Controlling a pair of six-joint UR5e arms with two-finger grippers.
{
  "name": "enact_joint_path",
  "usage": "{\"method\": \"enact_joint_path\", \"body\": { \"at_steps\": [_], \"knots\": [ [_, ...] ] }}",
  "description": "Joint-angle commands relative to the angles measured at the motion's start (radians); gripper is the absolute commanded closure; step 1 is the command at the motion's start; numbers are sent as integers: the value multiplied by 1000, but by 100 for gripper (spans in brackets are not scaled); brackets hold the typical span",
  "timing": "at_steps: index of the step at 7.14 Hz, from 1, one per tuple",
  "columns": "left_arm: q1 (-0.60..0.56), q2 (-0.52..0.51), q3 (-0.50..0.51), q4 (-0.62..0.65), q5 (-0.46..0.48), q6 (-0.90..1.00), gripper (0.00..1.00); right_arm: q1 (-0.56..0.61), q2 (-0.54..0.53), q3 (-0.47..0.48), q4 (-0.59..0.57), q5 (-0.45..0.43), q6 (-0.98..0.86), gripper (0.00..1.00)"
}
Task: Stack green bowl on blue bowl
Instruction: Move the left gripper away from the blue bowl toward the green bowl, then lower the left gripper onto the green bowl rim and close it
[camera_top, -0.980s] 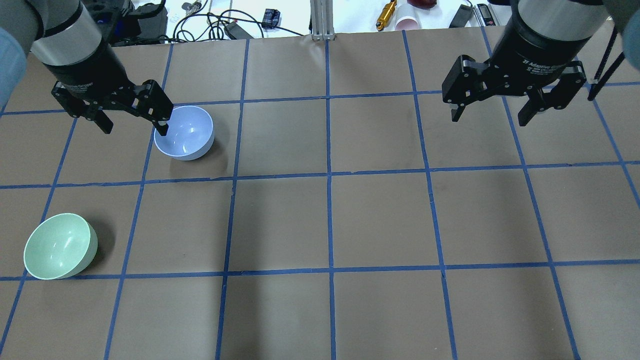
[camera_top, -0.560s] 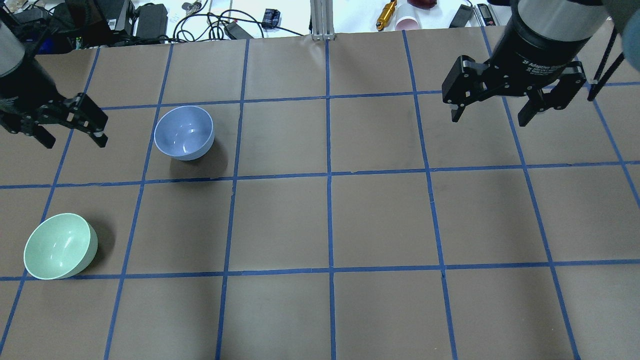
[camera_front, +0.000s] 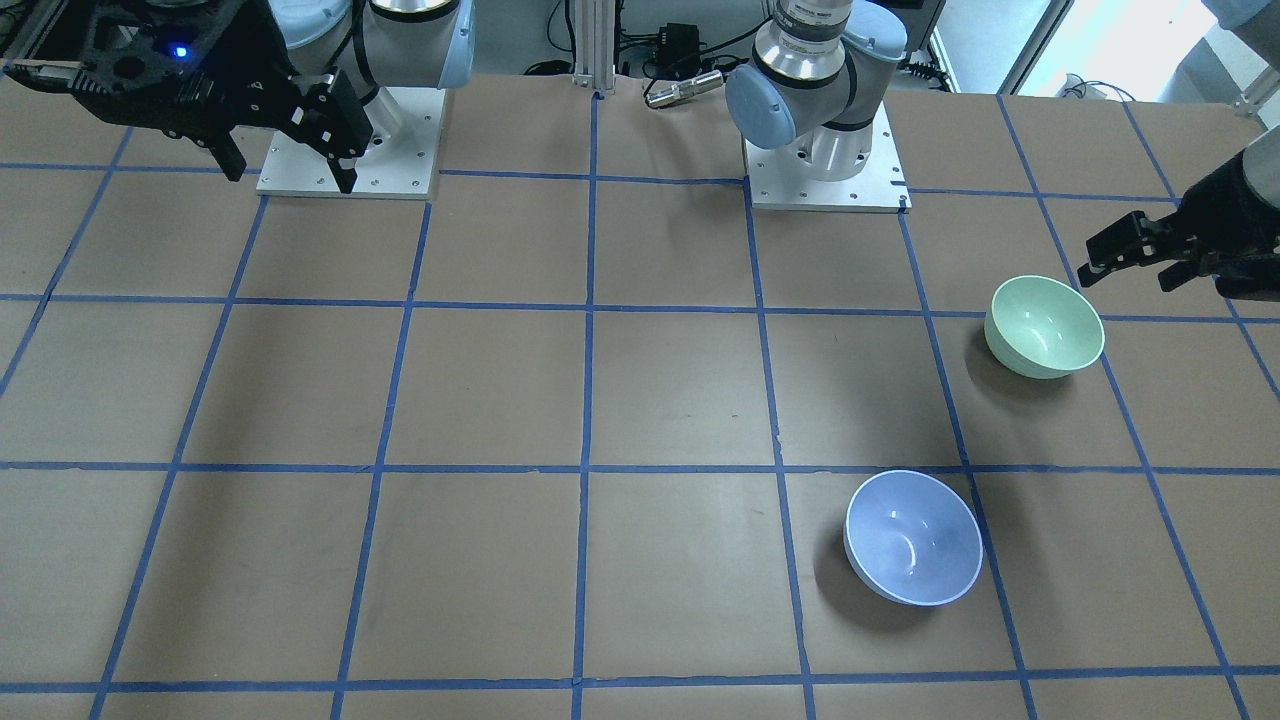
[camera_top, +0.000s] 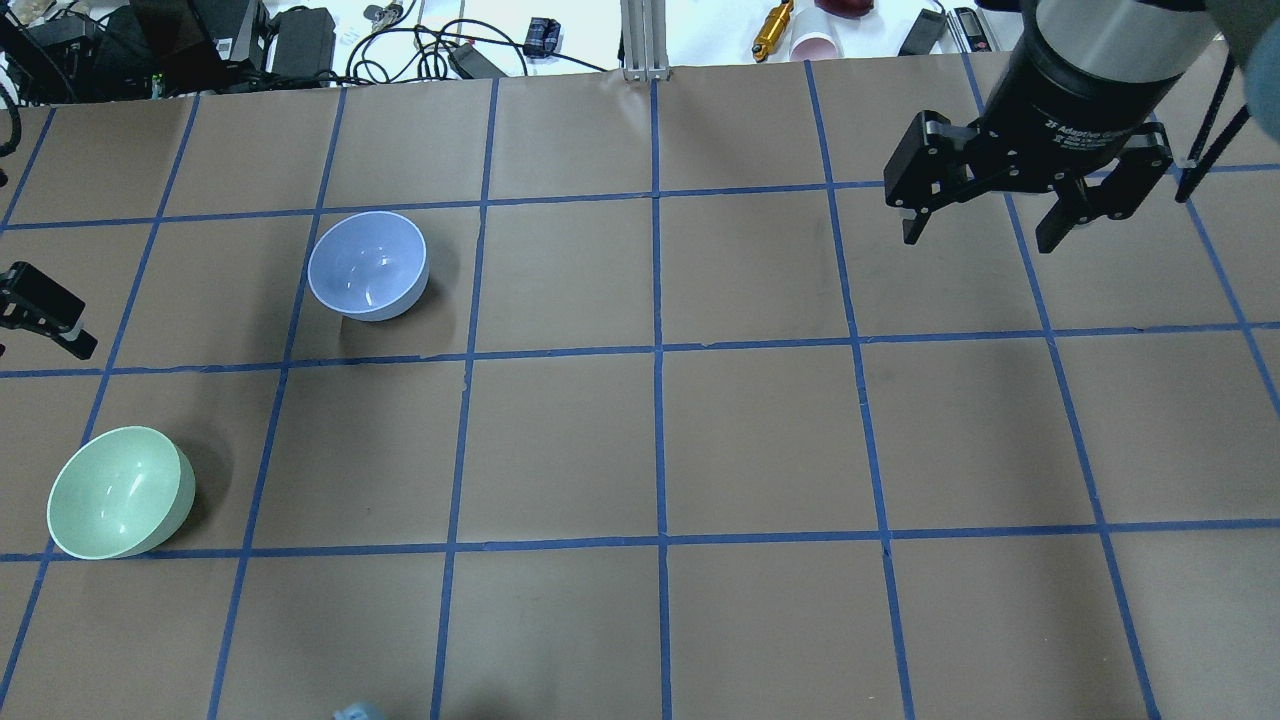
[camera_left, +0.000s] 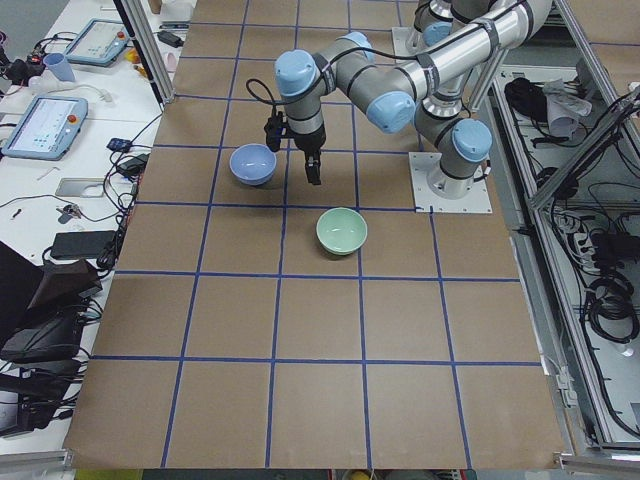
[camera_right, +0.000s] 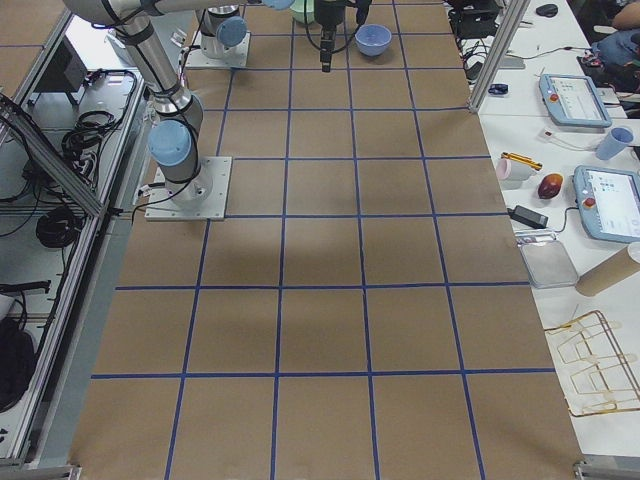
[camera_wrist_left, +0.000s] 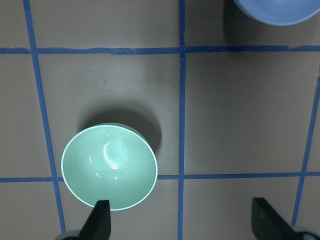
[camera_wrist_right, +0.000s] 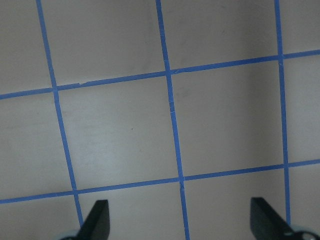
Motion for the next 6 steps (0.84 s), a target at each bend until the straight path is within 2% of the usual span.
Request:
{"method": "enact_joint_path", "body": {
  "at_steps": [1,3,5,6],
  "knots": [
    [119,-28,-100,144,-6,142,0,0,0,1,1,0,0,0],
    [243,-63,-178,236,-82,312,0,0,0,0,-1,0,0,0],
    [267,-115,-220,336,-84,353,0,0,0,0,-1,0,0,0],
    [283,-138,-220,340,-85,379,0,0,0,0,-1,0,0,0]
  ]
}}
